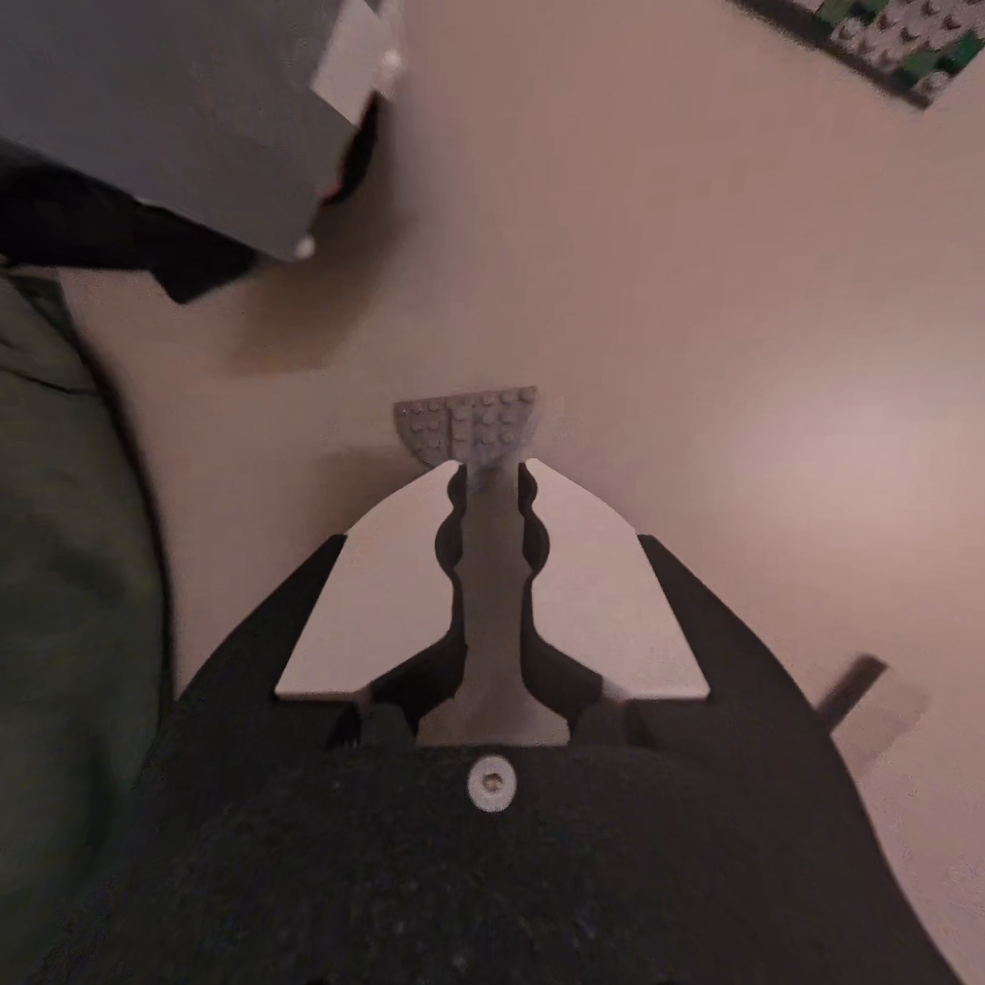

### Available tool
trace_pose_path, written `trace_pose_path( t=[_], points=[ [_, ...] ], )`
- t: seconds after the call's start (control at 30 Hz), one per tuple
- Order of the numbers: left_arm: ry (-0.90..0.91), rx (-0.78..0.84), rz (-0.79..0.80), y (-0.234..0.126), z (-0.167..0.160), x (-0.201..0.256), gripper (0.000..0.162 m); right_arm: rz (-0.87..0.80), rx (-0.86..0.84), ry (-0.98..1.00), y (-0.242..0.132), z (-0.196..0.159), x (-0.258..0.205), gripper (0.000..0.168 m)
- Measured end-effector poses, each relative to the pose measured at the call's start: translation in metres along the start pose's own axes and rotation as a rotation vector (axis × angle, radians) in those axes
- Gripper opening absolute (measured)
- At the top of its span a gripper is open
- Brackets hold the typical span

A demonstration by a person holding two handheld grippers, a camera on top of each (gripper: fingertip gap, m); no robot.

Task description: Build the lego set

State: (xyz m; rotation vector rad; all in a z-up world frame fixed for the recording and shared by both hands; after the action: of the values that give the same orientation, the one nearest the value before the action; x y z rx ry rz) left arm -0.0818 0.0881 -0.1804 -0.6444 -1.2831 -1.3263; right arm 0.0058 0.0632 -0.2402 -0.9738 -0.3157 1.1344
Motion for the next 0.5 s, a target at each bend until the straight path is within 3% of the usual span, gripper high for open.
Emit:
trace_pose_path(
  t=[0.13,0.2,0.33,0.5],
  points=[
    [0.005,-0.045,0.006,0.005,-0.008,0.0,0.016,0.028,0.088,-0.099,-0.024,0.0,-0.001,0.019],
    [-0.005,-0.061,0.007,0.007,-0.011,-0.001,0.016,0.091,0.08,-0.275,-0.024,-0.001,-0.015,0.018],
    [-0.001,-0.068,-0.002,0.009,-0.01,0.001,0.016,0.105,0.056,-0.814,-0.008,0.0,-0.024,0.021],
    [0.031,-0.042,0.005,0.005,-0.002,0.002,0.015,0.229,-0.103,-1.091,0.008,-0.002,-0.024,0.029]
  ],
)
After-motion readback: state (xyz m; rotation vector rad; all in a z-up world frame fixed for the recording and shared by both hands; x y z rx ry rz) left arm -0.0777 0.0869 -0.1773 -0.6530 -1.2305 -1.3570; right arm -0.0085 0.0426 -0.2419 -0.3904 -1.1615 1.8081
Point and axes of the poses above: each gripper's, where its closed fingertips meet, y out along the fingers, z out of its top, x = y × z across the jaws, the point moved 1 cm from there along -y, back along the fingers, and after that the axes turned 4 degrees about x, right-handed, at the moved point
